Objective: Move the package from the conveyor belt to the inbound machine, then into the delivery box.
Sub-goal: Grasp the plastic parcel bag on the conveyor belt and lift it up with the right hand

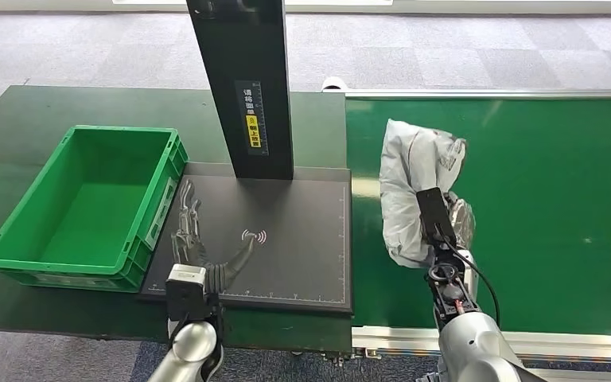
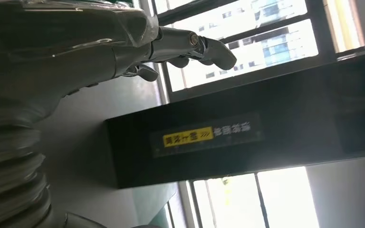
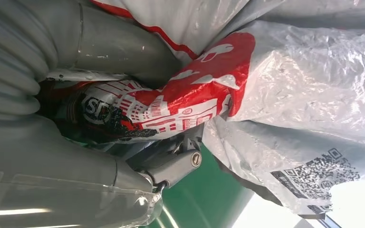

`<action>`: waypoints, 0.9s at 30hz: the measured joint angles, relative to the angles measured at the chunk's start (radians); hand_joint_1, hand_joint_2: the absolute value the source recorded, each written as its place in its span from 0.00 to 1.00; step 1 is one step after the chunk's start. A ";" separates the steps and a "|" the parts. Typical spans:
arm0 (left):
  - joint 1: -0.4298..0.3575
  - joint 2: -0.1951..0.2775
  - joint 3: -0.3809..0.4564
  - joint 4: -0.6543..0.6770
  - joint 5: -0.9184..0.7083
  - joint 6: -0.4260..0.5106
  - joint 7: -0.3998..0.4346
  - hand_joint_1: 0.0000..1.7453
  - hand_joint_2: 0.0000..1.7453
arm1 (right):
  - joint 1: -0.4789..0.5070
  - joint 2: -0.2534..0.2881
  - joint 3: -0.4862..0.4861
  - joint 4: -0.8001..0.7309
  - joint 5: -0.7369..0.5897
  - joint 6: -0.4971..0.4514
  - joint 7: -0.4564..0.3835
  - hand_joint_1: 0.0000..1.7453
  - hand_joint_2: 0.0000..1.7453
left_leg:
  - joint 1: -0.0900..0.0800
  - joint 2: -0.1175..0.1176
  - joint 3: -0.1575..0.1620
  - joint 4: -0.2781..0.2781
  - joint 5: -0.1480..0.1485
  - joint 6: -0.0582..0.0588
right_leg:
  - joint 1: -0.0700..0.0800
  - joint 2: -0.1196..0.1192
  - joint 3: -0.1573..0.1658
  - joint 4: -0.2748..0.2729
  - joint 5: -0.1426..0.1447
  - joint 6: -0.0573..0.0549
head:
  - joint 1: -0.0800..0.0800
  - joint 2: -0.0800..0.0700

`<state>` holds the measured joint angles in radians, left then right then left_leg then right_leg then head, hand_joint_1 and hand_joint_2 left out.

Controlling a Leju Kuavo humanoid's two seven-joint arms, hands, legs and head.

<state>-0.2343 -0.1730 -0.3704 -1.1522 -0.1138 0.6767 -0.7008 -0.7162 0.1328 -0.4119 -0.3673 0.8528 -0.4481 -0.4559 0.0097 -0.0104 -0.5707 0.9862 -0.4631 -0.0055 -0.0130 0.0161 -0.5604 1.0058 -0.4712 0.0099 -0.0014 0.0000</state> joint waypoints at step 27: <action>-0.284 -0.023 0.391 0.144 -0.379 0.007 0.001 0.00 1.00 | 0.188 0.233 0.857 -0.443 -0.651 0.170 0.102 1.00 1.00 | 0.000 0.000 -0.005 0.000 0.000 -0.001 | 0.000 0.000 -0.005 0.000 0.000 0.000 | 0.000 0.000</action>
<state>-0.5180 -0.1961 0.0208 -1.0085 -0.4929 0.6835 -0.7000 -0.5285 0.3657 0.4451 -0.8106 0.2019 -0.2781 -0.3539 0.0099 -0.0108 -0.5759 0.9860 -0.4635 -0.0062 -0.0129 0.0164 -0.5658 1.0060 -0.4715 0.0097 -0.0010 0.0000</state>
